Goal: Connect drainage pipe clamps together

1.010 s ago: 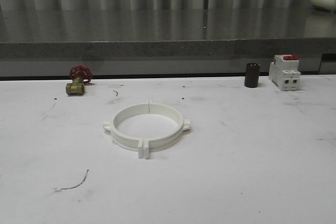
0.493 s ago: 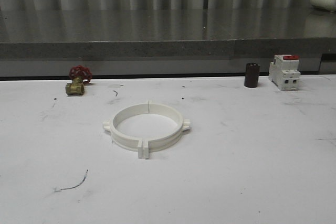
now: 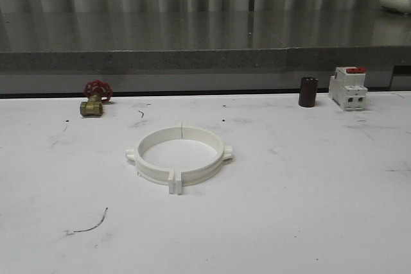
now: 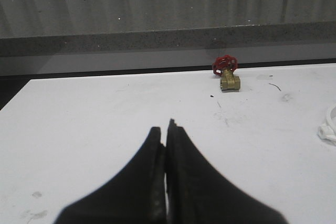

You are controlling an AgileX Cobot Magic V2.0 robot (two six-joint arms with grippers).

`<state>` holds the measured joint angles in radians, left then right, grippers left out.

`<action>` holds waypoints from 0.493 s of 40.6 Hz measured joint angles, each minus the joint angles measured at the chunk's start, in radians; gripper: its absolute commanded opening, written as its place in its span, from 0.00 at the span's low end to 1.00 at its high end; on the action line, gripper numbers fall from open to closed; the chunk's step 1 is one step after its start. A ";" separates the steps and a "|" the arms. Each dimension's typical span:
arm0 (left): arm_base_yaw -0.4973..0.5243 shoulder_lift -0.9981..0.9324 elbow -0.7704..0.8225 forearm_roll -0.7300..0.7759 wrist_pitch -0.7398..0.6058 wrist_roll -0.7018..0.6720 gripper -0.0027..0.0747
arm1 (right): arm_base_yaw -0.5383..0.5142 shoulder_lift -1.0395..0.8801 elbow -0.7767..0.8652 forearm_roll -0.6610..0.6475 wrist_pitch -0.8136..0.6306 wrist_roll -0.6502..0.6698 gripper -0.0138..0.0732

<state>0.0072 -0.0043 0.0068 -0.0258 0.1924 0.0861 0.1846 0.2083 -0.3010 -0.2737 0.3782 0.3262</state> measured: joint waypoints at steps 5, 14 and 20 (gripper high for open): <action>0.000 0.000 0.000 0.000 0.000 0.000 0.01 | 0.000 0.000 0.000 0.000 0.000 0.000 0.03; 0.002 0.000 0.000 0.000 0.000 0.000 0.01 | -0.008 -0.011 0.034 0.015 -0.047 -0.063 0.03; 0.002 0.000 0.000 0.000 0.000 0.000 0.01 | -0.067 -0.083 0.142 0.159 -0.158 -0.285 0.03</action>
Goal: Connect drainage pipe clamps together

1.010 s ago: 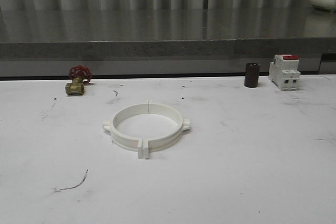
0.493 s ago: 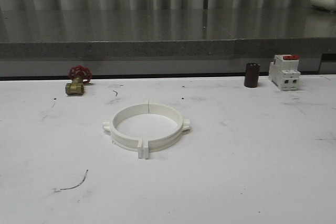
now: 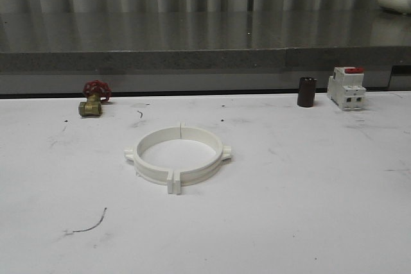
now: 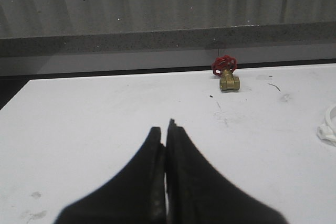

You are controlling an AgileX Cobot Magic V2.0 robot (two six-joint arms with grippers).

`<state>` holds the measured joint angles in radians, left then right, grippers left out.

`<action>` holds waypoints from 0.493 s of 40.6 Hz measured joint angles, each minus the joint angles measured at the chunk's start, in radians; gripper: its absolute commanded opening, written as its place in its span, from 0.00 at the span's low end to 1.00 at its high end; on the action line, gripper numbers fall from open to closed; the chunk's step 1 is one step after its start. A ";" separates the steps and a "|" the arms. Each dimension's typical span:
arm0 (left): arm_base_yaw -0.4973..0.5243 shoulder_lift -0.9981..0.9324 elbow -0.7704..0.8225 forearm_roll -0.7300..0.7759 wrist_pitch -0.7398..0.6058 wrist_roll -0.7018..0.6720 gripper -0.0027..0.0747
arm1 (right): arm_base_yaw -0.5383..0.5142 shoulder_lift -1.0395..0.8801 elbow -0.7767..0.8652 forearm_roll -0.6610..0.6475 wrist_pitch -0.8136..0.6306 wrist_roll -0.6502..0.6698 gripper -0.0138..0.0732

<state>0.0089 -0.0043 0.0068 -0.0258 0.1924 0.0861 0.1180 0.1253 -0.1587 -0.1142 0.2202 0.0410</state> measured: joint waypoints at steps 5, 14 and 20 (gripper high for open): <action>0.002 0.000 0.000 0.000 0.000 0.000 0.01 | -0.058 -0.090 0.103 0.106 -0.032 -0.091 0.03; 0.003 0.000 0.000 0.000 0.000 0.000 0.01 | -0.119 -0.134 0.187 0.226 -0.023 -0.117 0.03; 0.003 0.000 0.000 0.000 0.000 0.000 0.01 | -0.120 -0.134 0.187 0.238 -0.021 -0.119 0.03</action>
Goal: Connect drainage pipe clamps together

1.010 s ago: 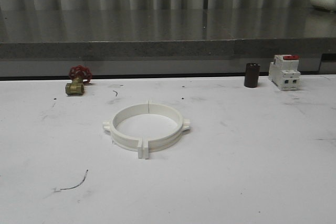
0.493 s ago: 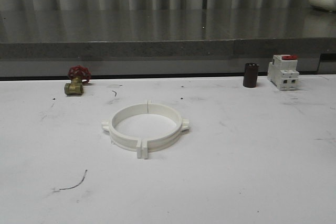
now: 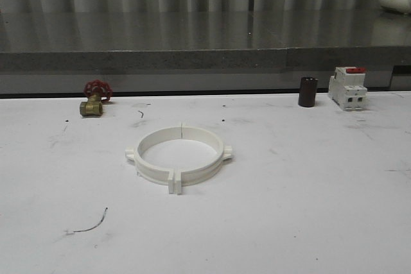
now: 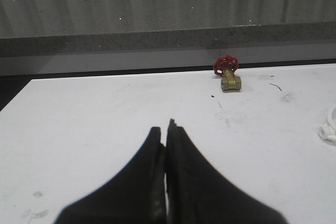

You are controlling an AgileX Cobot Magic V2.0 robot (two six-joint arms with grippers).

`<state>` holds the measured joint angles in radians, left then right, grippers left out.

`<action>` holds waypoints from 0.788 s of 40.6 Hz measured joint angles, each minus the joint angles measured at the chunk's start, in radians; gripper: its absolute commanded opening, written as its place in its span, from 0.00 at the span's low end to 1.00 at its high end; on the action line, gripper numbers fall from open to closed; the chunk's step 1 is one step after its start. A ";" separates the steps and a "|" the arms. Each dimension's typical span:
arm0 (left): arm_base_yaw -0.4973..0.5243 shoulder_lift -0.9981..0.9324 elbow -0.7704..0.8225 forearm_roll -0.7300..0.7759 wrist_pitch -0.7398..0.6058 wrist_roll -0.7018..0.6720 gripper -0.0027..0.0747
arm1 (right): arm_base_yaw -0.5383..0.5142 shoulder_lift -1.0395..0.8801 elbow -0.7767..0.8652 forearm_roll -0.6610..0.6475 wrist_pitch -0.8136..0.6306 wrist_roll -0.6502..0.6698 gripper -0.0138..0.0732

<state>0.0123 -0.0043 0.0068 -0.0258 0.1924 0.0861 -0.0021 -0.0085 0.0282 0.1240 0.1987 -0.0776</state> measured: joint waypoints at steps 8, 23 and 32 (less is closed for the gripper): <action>0.000 0.000 0.000 0.000 0.000 0.000 0.01 | 0.000 0.000 0.000 0.008 0.000 0.000 0.03; 0.000 0.000 0.000 0.000 0.000 0.000 0.01 | 0.000 0.000 0.000 0.010 0.000 0.000 0.03; 0.000 0.000 0.000 0.000 0.000 0.000 0.01 | 0.000 0.000 0.000 0.012 0.000 0.000 0.03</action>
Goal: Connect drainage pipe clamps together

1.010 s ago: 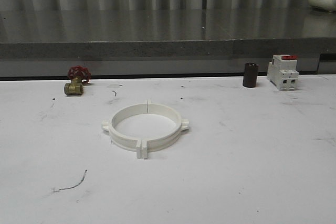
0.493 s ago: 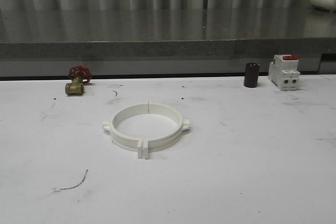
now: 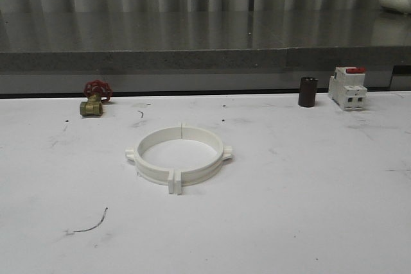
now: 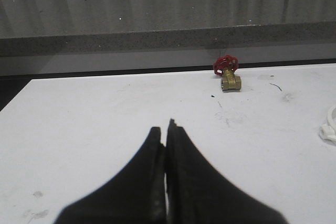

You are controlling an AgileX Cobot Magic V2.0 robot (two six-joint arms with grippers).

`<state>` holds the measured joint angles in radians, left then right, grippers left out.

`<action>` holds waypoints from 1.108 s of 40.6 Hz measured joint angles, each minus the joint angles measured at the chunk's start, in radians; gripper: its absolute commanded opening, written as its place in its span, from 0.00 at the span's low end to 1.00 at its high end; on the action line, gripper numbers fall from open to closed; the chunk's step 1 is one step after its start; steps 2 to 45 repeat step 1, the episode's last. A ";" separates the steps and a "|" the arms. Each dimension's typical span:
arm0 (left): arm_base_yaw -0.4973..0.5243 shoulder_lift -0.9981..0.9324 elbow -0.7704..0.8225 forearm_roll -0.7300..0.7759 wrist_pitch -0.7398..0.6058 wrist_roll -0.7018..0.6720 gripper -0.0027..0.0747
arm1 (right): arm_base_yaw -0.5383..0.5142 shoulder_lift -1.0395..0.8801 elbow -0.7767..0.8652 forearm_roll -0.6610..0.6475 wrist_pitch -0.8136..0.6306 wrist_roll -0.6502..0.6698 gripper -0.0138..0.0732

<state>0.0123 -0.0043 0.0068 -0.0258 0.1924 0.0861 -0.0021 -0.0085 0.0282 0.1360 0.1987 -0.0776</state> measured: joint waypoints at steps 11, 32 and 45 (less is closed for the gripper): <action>0.000 0.000 0.000 0.000 0.000 0.000 0.01 | 0.000 0.000 0.000 0.000 0.000 0.000 0.03; 0.000 0.000 0.000 0.000 0.000 0.000 0.01 | 0.000 0.000 0.000 0.000 0.000 0.000 0.03; 0.000 0.000 0.000 0.000 0.000 0.000 0.01 | 0.000 0.000 0.000 0.000 0.000 0.000 0.03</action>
